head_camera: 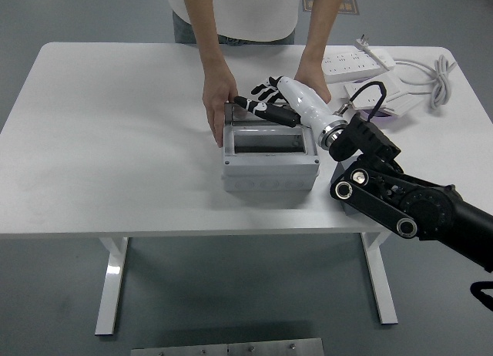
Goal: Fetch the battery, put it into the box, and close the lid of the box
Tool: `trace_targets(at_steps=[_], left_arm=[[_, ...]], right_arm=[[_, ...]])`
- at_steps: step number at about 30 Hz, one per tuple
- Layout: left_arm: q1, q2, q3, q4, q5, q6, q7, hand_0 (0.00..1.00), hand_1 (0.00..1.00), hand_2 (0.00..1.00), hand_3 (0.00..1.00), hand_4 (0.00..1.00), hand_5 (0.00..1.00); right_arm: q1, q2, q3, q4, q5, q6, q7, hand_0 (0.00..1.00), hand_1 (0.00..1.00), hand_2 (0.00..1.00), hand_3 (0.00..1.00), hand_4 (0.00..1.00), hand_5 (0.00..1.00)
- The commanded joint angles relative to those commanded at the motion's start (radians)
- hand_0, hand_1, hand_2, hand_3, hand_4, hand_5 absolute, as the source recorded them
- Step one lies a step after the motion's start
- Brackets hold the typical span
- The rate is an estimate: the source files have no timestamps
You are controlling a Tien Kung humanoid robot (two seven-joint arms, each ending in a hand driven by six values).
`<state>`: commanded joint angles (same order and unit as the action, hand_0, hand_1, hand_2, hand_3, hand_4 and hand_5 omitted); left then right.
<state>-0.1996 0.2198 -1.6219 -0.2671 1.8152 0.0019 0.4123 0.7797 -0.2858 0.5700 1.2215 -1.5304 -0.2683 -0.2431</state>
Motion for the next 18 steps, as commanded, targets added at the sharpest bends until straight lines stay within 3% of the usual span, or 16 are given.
trace_targets(at_steps=[7,18], left_arm=[[0.0,-0.001,0.003,0.001,-0.007,0.002,-0.001,0.591,0.679,0.592,0.577,0.543,0.002],[0.0,-0.001,0.004,0.001,-0.011,0.004,-0.002,0.591,0.678,0.591,0.577,0.542,0.002]], right_arm=[[-0.013,-0.01,-0.004,0.044,-0.037,0.083,-0.058,0.708,0.615,0.649,0.697,0.959,0.993],[-0.025,-0.025,-0.007,0.073,-0.043,0.13,-0.08,0.703,0.61,0.645,0.691,0.945,0.993]])
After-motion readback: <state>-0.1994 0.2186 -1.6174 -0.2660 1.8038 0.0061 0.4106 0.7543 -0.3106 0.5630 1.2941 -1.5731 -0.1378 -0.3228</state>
